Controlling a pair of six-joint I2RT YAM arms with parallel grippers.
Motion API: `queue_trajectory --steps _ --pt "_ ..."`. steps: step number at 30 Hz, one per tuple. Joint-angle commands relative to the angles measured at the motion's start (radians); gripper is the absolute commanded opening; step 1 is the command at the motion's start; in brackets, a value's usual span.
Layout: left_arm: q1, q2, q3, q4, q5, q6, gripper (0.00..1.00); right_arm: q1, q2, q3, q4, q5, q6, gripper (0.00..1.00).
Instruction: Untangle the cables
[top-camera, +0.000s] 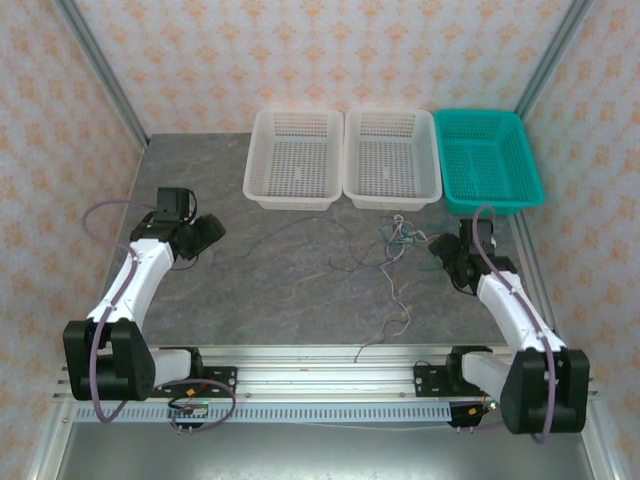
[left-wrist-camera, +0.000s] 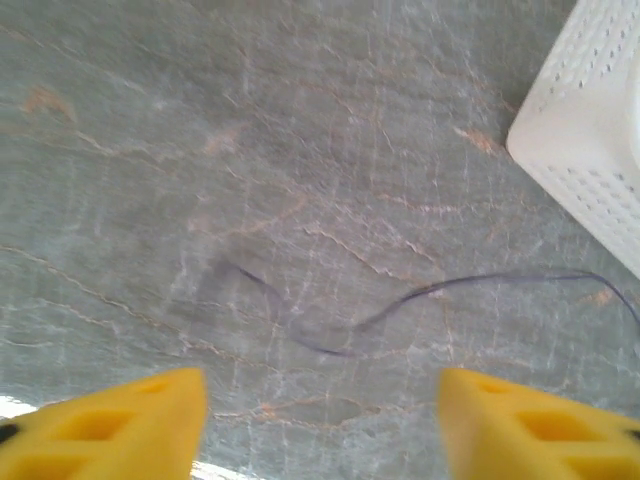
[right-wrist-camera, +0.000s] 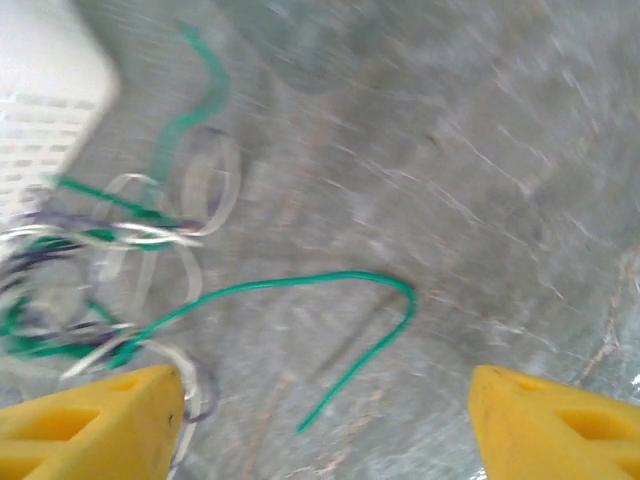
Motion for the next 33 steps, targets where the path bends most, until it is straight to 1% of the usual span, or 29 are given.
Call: queue_trajectory --steps 1,3,5,8,9,11,13,14,16,18,19,20,21,23,24,25,27,29,31,33 --pt "-0.034 -0.12 -0.004 0.039 -0.125 0.06 0.72 0.098 0.003 0.115 -0.101 0.127 -0.089 0.76" --pt "-0.087 -0.177 0.006 0.063 -0.141 0.096 0.73 0.172 0.058 0.169 -0.109 0.127 -0.115 0.76" --pt "-0.171 -0.206 0.016 0.104 -0.112 0.139 0.72 0.226 0.15 0.213 -0.101 0.116 -0.121 0.76" --pt "-0.357 -0.199 0.028 0.167 -0.074 0.217 0.72 0.24 0.281 0.247 -0.057 0.067 -0.048 0.76" --pt "-0.414 -0.19 0.028 0.177 -0.083 0.251 0.73 0.243 0.307 0.253 -0.04 0.058 -0.034 0.76" --pt "-0.556 -0.164 0.032 0.183 -0.141 0.338 0.73 0.249 0.369 0.267 -0.008 0.068 -0.023 0.78" --pt "-0.659 -0.14 0.027 0.198 -0.182 0.4 0.74 0.253 0.425 0.283 0.027 0.071 -0.041 0.81" --pt "-0.692 -0.13 0.018 0.221 -0.175 0.426 0.75 0.255 0.454 0.294 0.035 0.07 -0.058 0.84" --pt "-0.728 -0.121 0.0 0.268 -0.145 0.452 0.77 0.258 0.492 0.301 0.057 0.077 -0.083 0.87" --pt "-0.736 -0.118 -0.021 0.324 -0.102 0.451 0.79 0.259 0.524 0.296 0.085 0.082 -0.105 0.87" --pt "-0.737 -0.118 -0.031 0.351 -0.084 0.446 0.8 0.26 0.539 0.289 0.105 0.091 -0.115 0.85" --pt "-0.737 -0.115 -0.037 0.374 -0.075 0.437 0.8 0.26 0.548 0.283 0.122 0.101 -0.125 0.82" --pt "-0.736 -0.109 -0.041 0.393 -0.072 0.422 0.81 0.262 0.556 0.273 0.148 0.112 -0.136 0.76" --pt "-0.736 -0.081 -0.032 0.407 -0.076 0.378 0.81 0.261 0.568 0.26 0.171 0.123 -0.151 0.55" --pt "-0.737 -0.054 -0.013 0.396 -0.1 0.336 0.81 0.261 0.568 0.258 0.17 0.121 -0.153 0.42" --pt "-0.736 -0.02 0.013 0.37 -0.136 0.274 0.81 0.262 0.564 0.251 0.17 0.11 -0.153 0.33" --pt "-0.737 0.062 0.069 0.307 -0.199 0.129 0.8 0.265 0.544 0.23 0.171 0.088 -0.145 0.22" --pt "-0.737 0.143 0.113 0.269 -0.219 -0.035 0.79 0.268 0.514 0.2 0.168 0.069 -0.132 0.14" --pt "-0.737 0.226 0.137 0.269 -0.21 -0.198 0.78 0.27 0.47 0.154 0.174 0.042 -0.099 0.05" --pt "-0.737 0.3 0.144 0.325 -0.156 -0.313 0.77 0.283 0.423 0.104 0.189 0.012 -0.059 0.02"
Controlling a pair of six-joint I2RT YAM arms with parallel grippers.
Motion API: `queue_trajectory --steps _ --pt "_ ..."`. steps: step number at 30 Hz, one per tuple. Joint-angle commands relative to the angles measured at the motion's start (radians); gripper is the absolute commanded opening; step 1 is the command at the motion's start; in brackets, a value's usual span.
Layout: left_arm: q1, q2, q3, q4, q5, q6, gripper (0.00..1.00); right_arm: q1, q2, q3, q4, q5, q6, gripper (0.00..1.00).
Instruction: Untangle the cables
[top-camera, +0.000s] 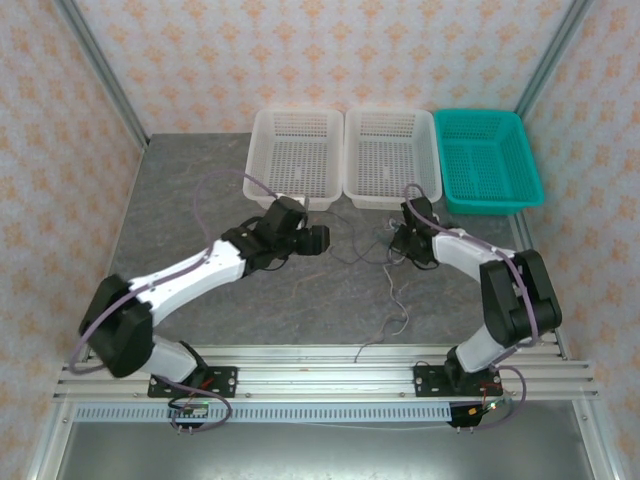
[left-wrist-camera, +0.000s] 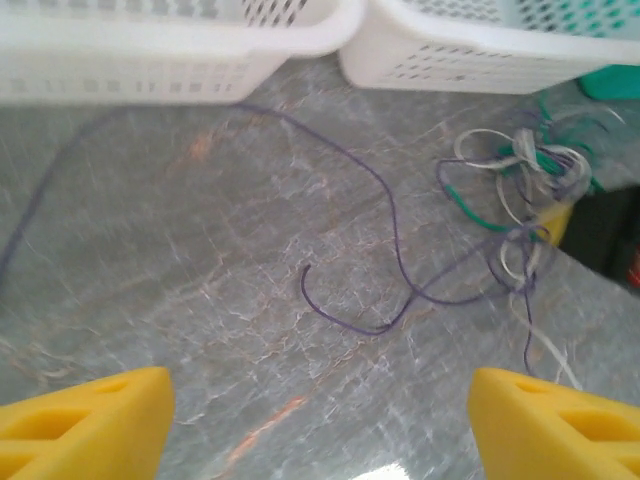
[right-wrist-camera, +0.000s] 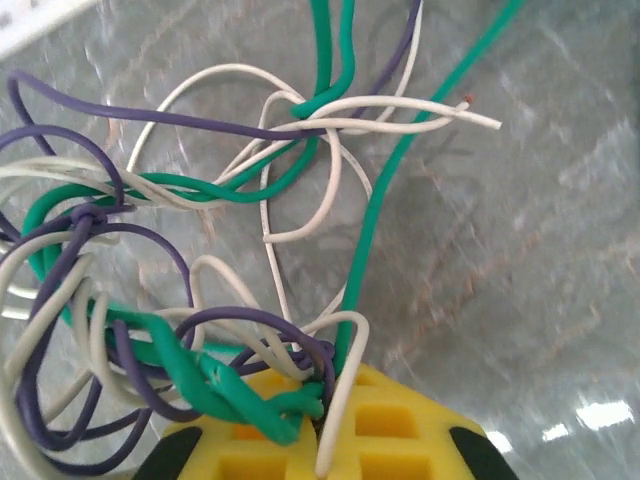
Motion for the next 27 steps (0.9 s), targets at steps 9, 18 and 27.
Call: queue_trajectory --steps 9,18,27 --pt "-0.077 0.318 0.156 0.072 0.078 -0.475 0.72 0.089 -0.224 -0.173 0.031 -0.062 0.16 0.0" --pt "-0.109 0.421 0.239 -0.032 -0.019 -0.47 0.58 0.108 -0.224 -0.171 0.045 -0.084 0.184 0.0" --pt "-0.115 0.55 0.331 -0.072 0.027 -0.429 0.47 0.109 -0.226 -0.168 0.049 -0.09 0.191 0.0"
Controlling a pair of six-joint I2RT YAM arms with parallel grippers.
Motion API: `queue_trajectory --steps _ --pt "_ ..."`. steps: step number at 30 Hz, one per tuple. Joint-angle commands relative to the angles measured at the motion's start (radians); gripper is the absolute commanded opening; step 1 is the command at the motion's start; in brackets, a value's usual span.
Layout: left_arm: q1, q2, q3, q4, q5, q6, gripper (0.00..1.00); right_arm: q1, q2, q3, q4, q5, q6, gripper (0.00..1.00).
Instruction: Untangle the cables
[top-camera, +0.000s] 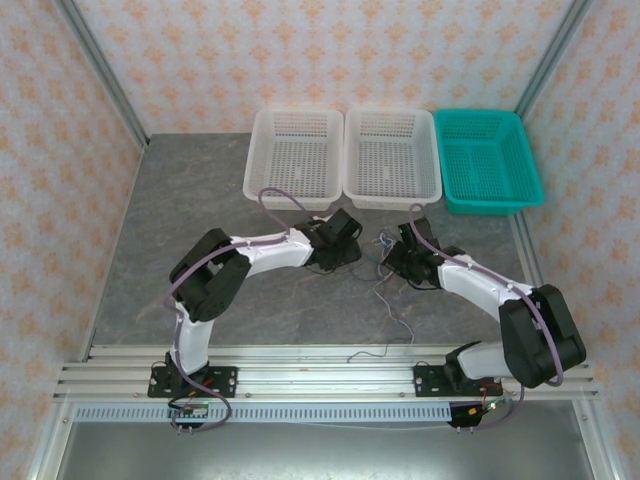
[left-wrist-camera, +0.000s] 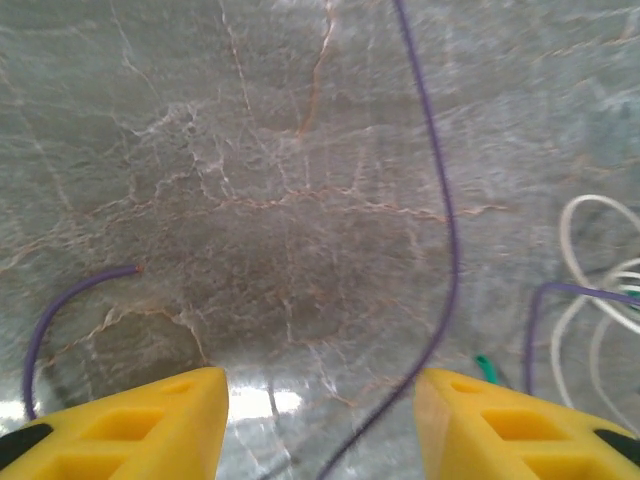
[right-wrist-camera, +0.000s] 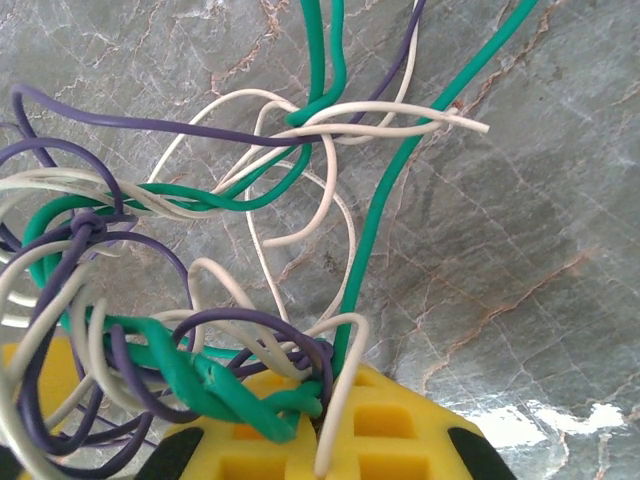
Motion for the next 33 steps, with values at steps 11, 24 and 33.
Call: queue_trajectory --steps 11,24,33 --pt "0.031 -0.171 -0.014 -0.177 -0.145 0.045 0.0 -0.035 -0.153 -0.03 -0.197 0.408 0.167 0.0" --pt "0.193 -0.504 -0.219 -0.279 -0.201 0.092 0.0 -0.407 -0.262 -0.131 -0.256 0.384 0.182 0.21" --pt "0.293 -0.613 -0.244 -0.361 -0.261 0.16 0.0 -0.408 -0.254 -0.106 -0.267 0.339 0.149 0.32"
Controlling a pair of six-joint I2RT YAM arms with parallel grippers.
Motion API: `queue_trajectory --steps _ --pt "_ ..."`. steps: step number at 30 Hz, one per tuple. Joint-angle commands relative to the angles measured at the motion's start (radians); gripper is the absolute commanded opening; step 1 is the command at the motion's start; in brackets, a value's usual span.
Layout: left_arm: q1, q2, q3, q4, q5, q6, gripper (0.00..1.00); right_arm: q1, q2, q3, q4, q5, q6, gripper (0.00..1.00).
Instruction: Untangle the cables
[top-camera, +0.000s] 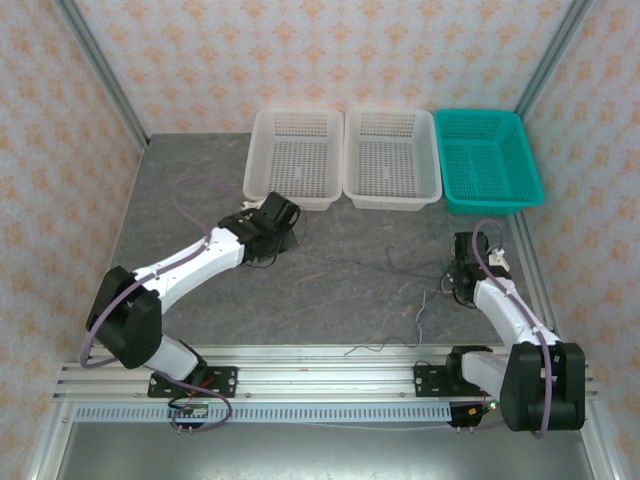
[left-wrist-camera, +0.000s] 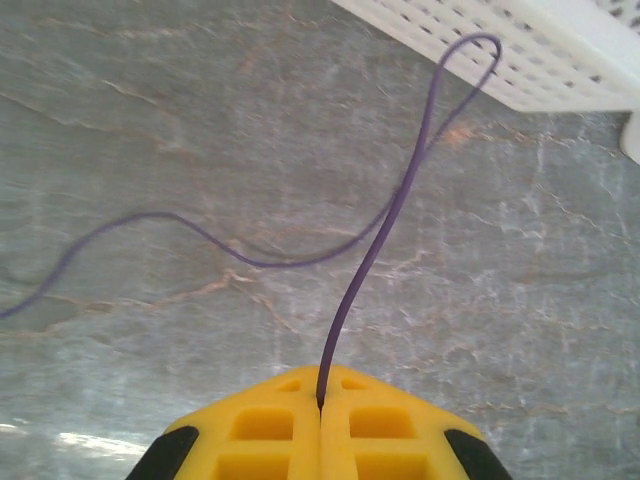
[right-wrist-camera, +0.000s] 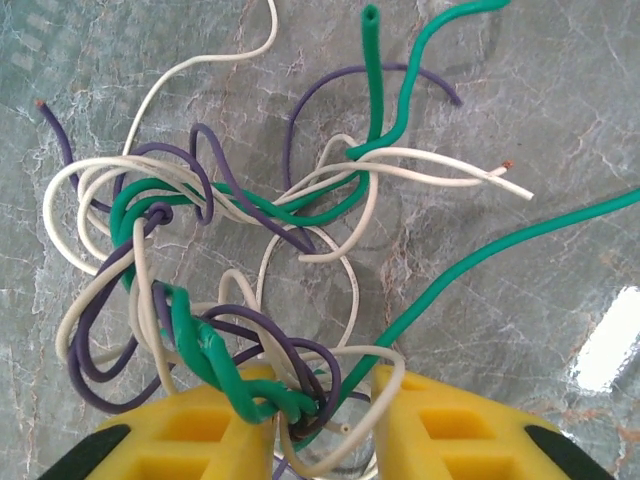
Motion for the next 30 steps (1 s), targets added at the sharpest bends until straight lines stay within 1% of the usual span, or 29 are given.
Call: queue_trajectory --steps 1,2,3,6,9,10,12,14,16,17,23,27,28,30 --pt "0.093 -0.121 -0.008 -0.069 -0.072 0.06 0.0 -0.004 0.0 0.035 -0.071 0.069 -0.008 0.33" --pt "0.116 -0.153 -0.003 -0.073 -0.064 0.079 0.0 -0.007 -0.006 0.039 -0.082 0.082 0.0 0.4" --pt "0.135 -0.182 0.016 -0.087 -0.061 0.105 0.0 -0.009 -0.011 0.041 -0.085 0.078 0.005 0.45" --pt "0.162 -0.238 0.09 -0.158 -0.077 0.162 0.0 -0.029 -0.019 0.042 -0.068 0.043 0.025 0.45" --pt "0.171 -0.284 0.154 -0.184 -0.057 0.192 0.0 -0.03 -0.014 0.061 -0.057 0.011 0.026 0.46" --pt "0.171 -0.296 0.173 -0.179 -0.033 0.198 0.0 -0.031 -0.013 0.07 -0.051 -0.007 0.019 0.47" --pt "0.171 -0.309 0.205 -0.125 0.062 0.208 0.0 -0.03 -0.019 0.086 -0.014 -0.091 -0.027 0.54" --pt "0.171 -0.297 0.264 -0.072 0.18 0.219 0.0 -0.029 -0.037 0.109 0.0 -0.184 -0.056 0.66" --pt "0.17 -0.268 0.366 -0.09 0.214 0.239 0.0 -0.029 -0.065 0.135 -0.006 -0.245 -0.07 0.75" --pt "0.17 -0.253 0.423 -0.106 0.206 0.252 0.0 -0.03 -0.084 0.146 -0.005 -0.272 -0.071 0.78" --pt "0.171 -0.185 0.698 -0.106 0.123 0.343 0.0 -0.027 -0.197 0.203 -0.015 -0.369 -0.044 0.8" --pt "0.171 -0.104 0.866 -0.074 0.108 0.379 0.0 -0.025 -0.227 0.236 -0.004 -0.428 -0.024 0.8" --pt "0.171 -0.081 0.905 -0.053 0.107 0.418 0.0 -0.023 -0.233 0.242 -0.002 -0.435 -0.019 0.8" --pt "0.171 -0.035 0.978 -0.019 0.1 0.441 0.0 -0.022 -0.243 0.253 0.001 -0.442 -0.018 0.8"
